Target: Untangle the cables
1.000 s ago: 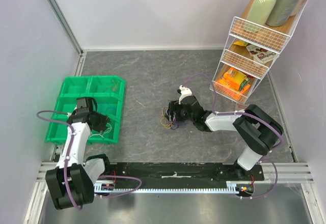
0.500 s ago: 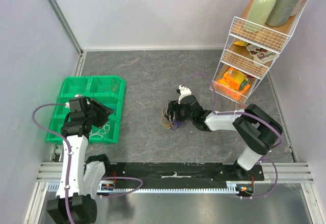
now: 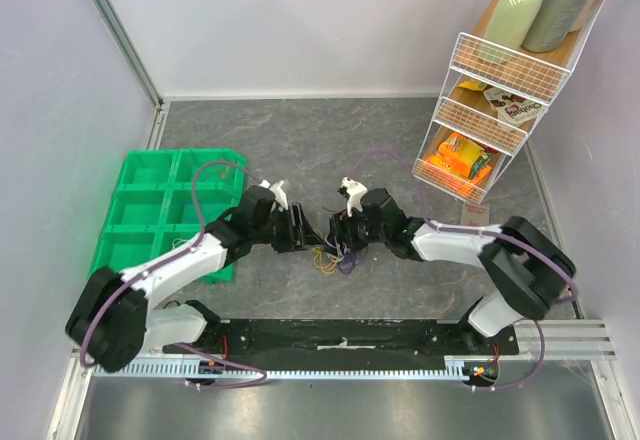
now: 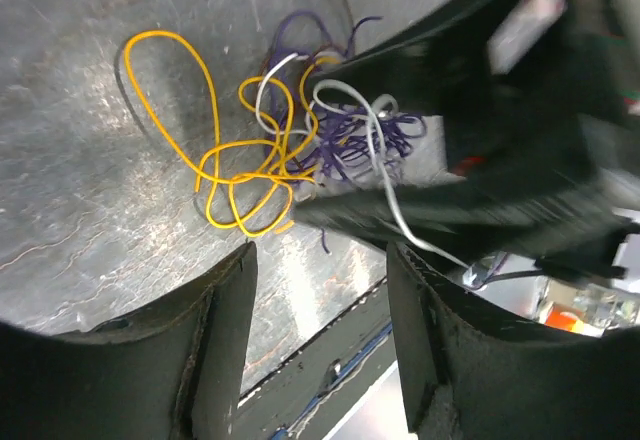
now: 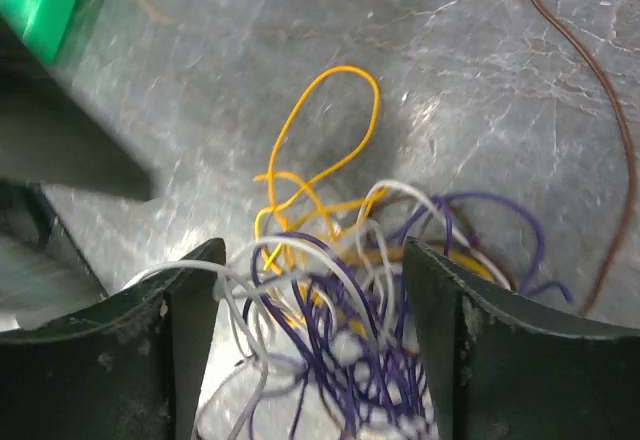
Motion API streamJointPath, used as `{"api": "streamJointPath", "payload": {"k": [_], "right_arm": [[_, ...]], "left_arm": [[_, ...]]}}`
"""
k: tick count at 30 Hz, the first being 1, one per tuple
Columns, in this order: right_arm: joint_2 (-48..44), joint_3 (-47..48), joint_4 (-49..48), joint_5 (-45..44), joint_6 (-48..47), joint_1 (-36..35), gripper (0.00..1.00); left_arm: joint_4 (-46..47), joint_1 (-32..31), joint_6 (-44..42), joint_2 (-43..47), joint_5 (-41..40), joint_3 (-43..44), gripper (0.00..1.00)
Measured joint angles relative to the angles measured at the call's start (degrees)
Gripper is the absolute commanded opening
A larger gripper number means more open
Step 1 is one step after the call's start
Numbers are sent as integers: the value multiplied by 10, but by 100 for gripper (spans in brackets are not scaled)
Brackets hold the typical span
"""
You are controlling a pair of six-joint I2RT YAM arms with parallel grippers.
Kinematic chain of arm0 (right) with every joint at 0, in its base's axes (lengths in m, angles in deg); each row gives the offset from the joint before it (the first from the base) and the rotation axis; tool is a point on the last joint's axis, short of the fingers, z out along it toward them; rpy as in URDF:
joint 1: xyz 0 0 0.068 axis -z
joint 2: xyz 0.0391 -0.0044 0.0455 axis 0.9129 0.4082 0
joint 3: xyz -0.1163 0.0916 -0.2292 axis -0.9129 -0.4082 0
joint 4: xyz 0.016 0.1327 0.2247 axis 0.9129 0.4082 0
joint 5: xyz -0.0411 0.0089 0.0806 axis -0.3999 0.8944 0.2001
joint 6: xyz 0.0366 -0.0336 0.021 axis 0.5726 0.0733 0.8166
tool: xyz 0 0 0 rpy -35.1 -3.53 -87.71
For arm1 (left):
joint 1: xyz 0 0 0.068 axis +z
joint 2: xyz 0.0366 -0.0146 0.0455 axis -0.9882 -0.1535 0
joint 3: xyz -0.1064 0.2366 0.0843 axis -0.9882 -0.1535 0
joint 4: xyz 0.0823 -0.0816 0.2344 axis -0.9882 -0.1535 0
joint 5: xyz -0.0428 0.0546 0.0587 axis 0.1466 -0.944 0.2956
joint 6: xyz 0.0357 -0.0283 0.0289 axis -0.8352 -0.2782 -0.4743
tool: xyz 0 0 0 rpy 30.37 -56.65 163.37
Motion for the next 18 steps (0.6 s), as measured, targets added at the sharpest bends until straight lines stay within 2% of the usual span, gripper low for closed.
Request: {"api": "streamJointPath", "payload": {"k": [4, 7, 11, 14, 18], "right_arm": [[-97, -24, 56, -12, -32, 0, 90], [-156, -25, 97, -48, -58, 1, 91], [-188, -24, 143, -82, -82, 1, 89], [-194, -21, 182, -113, -90, 1, 81], [-214, -20, 229, -155, -94, 1, 59]], "left_arm": [[31, -27, -1, -61, 0, 0, 58], [59, -29, -2, -61, -1, 0, 57], [77, -29, -2, -60, -1, 0, 60], [84, -29, -2, -54, 3, 0, 62], [92, -29, -2, -46, 16, 0, 61]]}}
